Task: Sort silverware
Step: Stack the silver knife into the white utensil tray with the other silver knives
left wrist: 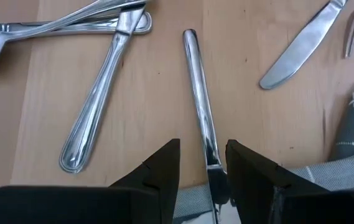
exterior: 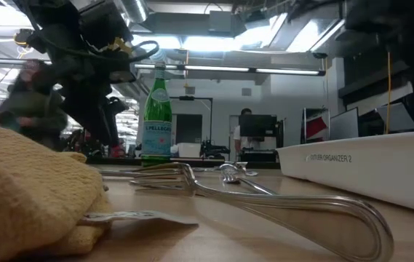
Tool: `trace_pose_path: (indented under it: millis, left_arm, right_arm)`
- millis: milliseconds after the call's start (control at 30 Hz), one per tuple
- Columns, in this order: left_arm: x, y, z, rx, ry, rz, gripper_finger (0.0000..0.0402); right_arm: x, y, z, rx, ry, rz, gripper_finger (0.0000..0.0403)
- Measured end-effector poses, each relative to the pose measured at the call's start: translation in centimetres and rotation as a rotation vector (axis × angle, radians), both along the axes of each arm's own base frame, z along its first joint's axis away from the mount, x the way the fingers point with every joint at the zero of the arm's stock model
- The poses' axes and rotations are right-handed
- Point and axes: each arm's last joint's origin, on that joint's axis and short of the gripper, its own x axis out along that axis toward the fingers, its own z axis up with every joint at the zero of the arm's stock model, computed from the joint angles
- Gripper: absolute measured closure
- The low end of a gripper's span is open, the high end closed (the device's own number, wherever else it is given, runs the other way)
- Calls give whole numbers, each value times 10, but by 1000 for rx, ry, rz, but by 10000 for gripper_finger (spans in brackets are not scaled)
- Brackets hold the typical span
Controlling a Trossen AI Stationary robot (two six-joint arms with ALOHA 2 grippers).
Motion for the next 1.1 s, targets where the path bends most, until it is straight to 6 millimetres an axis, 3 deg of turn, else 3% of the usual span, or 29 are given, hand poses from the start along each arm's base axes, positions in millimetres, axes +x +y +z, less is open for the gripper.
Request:
trace_pose_path:
  millis: [433, 800, 1100]
  left_arm:
    - [9, -18, -34, 45, 144, -46, 284]
    - [9, -16, -40, 96, 176, -20, 287]
    - [10, -16, -48, 86, 216, 4, 361]
  right_arm:
    - [6, 1, 22, -75, -86, -1, 281]
    - [6, 1, 22, -74, -87, -2, 281]
    - [6, 1, 22, -73, -87, -1, 281]
